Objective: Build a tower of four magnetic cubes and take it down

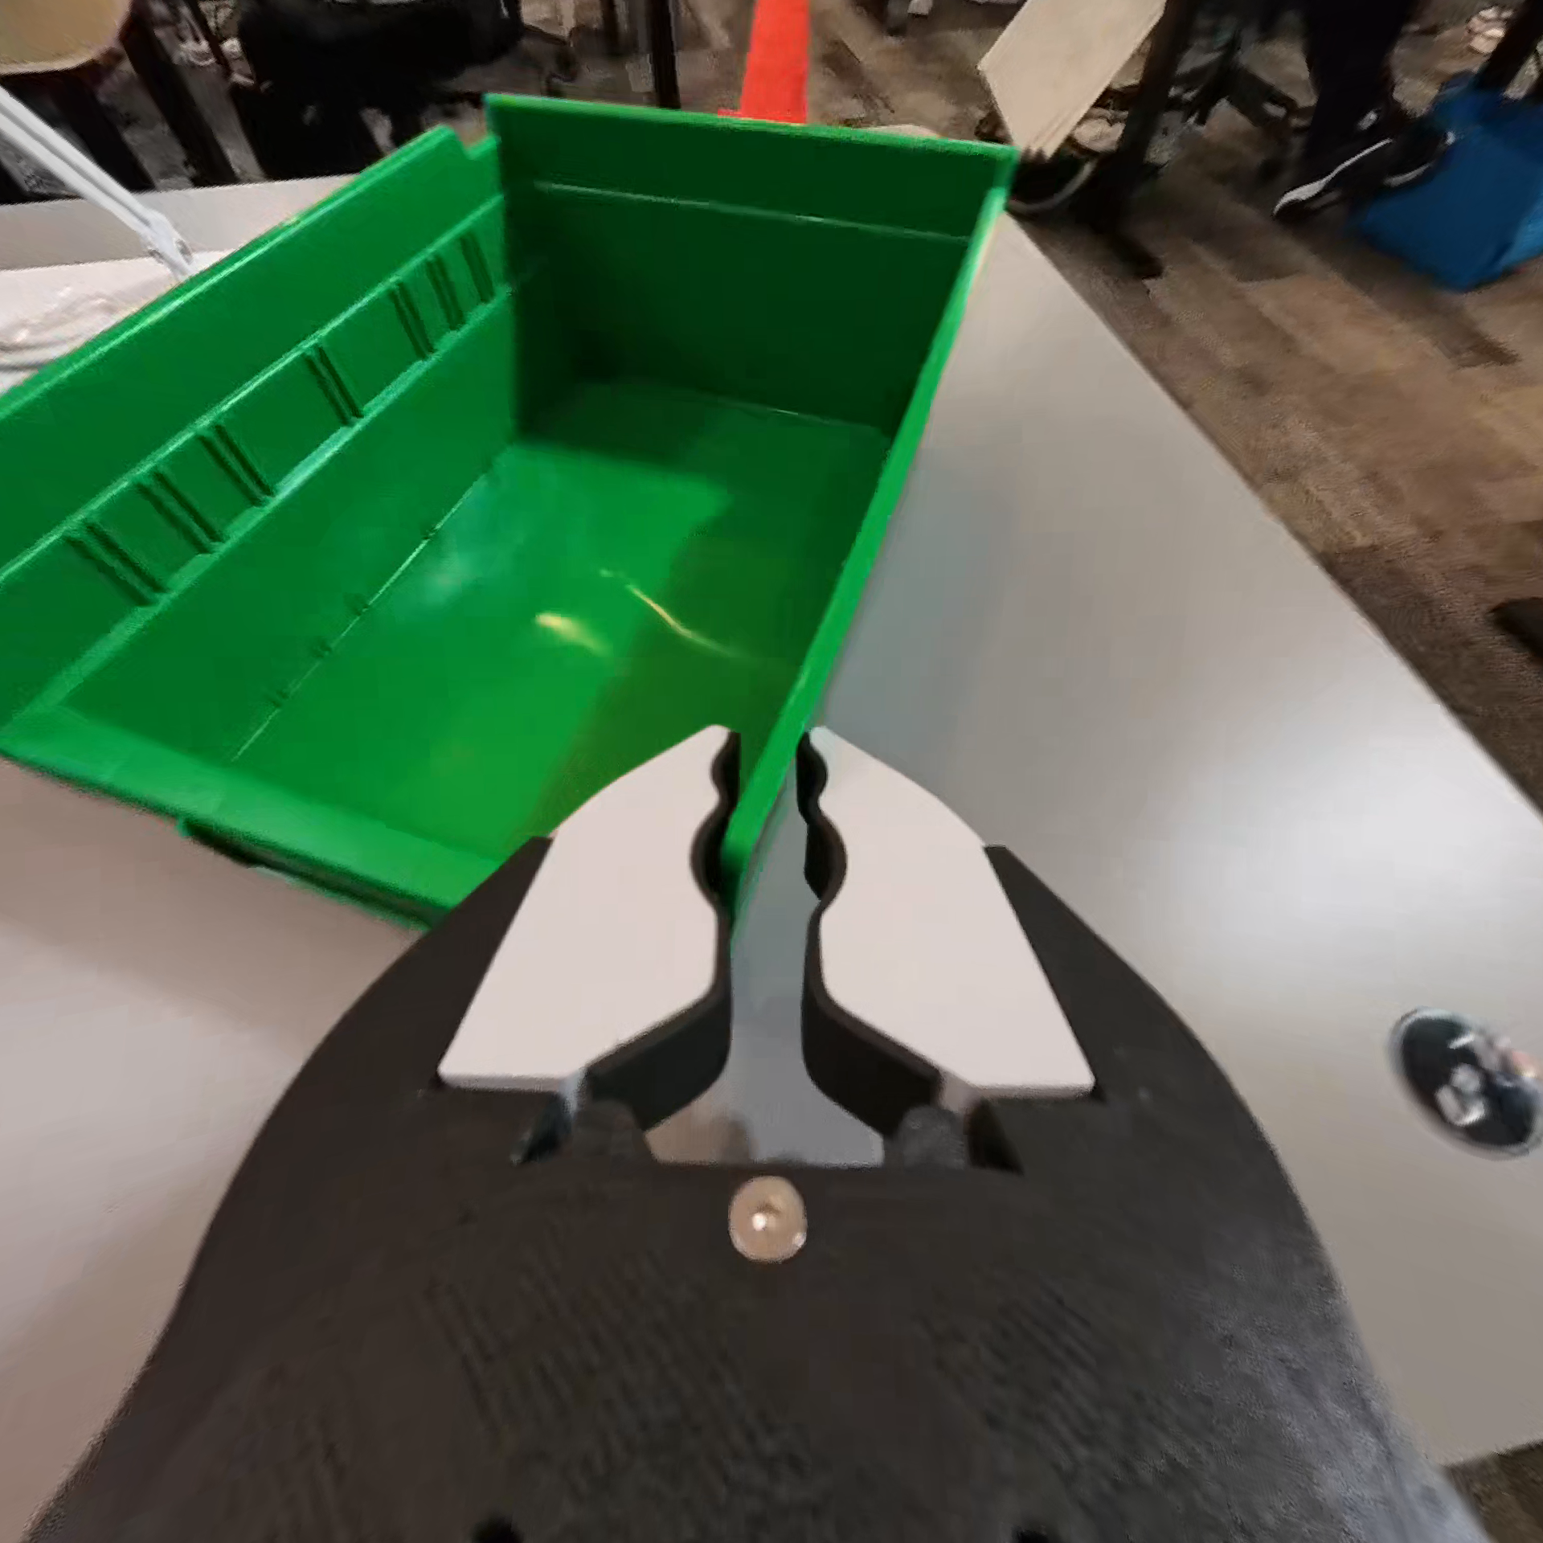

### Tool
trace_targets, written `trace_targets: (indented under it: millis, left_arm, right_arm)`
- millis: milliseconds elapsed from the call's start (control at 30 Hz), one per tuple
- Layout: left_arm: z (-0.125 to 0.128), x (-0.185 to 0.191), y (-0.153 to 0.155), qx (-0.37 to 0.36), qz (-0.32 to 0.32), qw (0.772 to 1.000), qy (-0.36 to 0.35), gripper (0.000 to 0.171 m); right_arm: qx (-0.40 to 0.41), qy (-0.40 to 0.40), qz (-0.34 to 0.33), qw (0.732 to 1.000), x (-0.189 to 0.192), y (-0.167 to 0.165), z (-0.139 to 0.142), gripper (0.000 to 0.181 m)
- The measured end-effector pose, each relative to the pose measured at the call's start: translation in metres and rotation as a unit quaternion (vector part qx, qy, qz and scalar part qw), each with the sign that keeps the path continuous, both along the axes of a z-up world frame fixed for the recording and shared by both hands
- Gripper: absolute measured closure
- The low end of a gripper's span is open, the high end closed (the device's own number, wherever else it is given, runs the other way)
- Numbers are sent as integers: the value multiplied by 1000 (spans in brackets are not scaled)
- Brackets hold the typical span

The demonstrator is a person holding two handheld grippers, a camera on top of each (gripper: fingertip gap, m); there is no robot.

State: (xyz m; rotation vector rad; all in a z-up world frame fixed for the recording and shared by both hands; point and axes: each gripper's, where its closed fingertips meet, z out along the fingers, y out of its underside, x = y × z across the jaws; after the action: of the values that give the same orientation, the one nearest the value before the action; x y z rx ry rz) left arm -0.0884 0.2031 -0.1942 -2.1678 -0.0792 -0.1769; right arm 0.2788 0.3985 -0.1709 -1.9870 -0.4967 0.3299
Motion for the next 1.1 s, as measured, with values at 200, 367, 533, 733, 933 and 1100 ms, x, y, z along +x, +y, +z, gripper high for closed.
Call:
trace_targets:
  millis: [200, 367, 533, 733, 933, 1100]
  left_arm:
    - [-8, 14, 0, -2, -40, 999, 0, 141]
    - [-7, 15, 0, 2, -44, 999, -8, 141]
    - [-7, 15, 1, 0, -42, 999, -11, 141]
    - [-10, 18, 0, -6, -50, 999, 3, 141]
    - [-9, 16, 0, -3, -47, 999, 4, 141]
    - [-9, 16, -1, -4, -49, 999, 5, 141]
  right_arm:
    - [20, -1, 53, 998, 40, 49, 3, 176]
    - [46, -10, 115, 992, 59, 80, 5, 177]
    - [39, 22, 145, 988, 71, 94, 6, 177]
    - [28, 37, 166, 985, 86, 85, 6, 177]
    - [12, 79, 155, 985, 96, 83, 7, 178]
    - [28, 48, 138, 989, 94, 83, 7, 178]
